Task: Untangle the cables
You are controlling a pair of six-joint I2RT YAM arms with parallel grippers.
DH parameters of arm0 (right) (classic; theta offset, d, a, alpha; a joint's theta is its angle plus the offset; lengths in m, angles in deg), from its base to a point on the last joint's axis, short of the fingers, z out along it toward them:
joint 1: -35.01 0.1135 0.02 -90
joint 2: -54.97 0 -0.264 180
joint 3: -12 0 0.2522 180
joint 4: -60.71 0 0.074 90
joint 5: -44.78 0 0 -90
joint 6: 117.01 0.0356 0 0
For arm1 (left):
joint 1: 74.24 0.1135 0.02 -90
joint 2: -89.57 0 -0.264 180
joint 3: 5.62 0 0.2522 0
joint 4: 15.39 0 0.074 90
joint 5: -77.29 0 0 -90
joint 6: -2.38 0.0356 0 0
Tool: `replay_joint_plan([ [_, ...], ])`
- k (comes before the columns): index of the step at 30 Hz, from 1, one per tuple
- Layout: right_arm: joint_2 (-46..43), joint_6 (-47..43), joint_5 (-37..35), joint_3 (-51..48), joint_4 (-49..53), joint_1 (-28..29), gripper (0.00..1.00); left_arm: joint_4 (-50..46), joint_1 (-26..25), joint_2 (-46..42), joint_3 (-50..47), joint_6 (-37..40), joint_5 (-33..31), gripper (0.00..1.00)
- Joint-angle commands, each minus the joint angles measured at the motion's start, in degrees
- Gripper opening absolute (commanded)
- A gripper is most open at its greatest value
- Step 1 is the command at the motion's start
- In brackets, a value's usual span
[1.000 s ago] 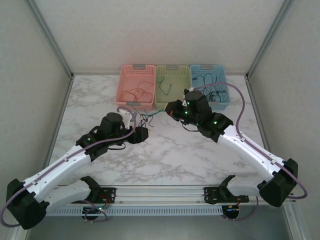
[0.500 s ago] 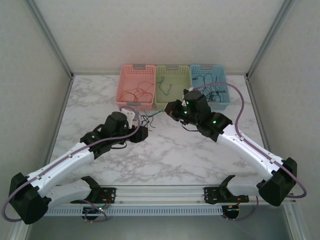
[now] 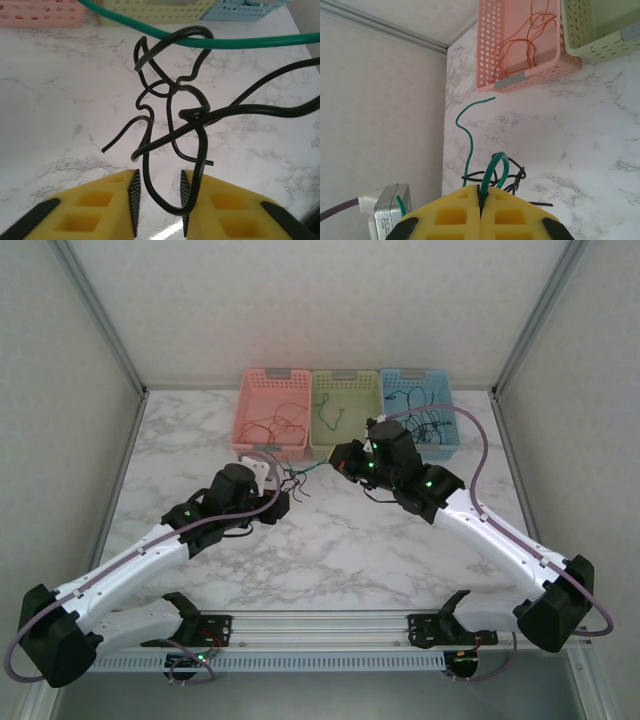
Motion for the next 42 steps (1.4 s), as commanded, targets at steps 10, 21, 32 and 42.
replay_joint_plan([
  [10, -2.85, -4.86, -4.52, 1.11, 3.15, -1.93, 0.0, -5.17, -0.52, -4.66, 1.09, -0.38, -4.02, 0.0],
  [21, -8.49, -17.89, -17.88, -3.28, 10.37, -18.91, 0.0, -21.08, -0.51, -15.87, 5.5, -4.39, -8.03, 0.0],
  [32, -10.37, -20.82, -3.43, -8.28, 3.79, -31.48, 0.0, -29.27, -0.51, -20.91, 9.08, -3.61, -13.52, 0.0],
  [42, 2.06, -21.3, 1.5, 3.83, 0.11, -31.39, 0.0, -28.95, -0.51, -20.26, 9.09, -3.62, -12.13, 0.0],
])
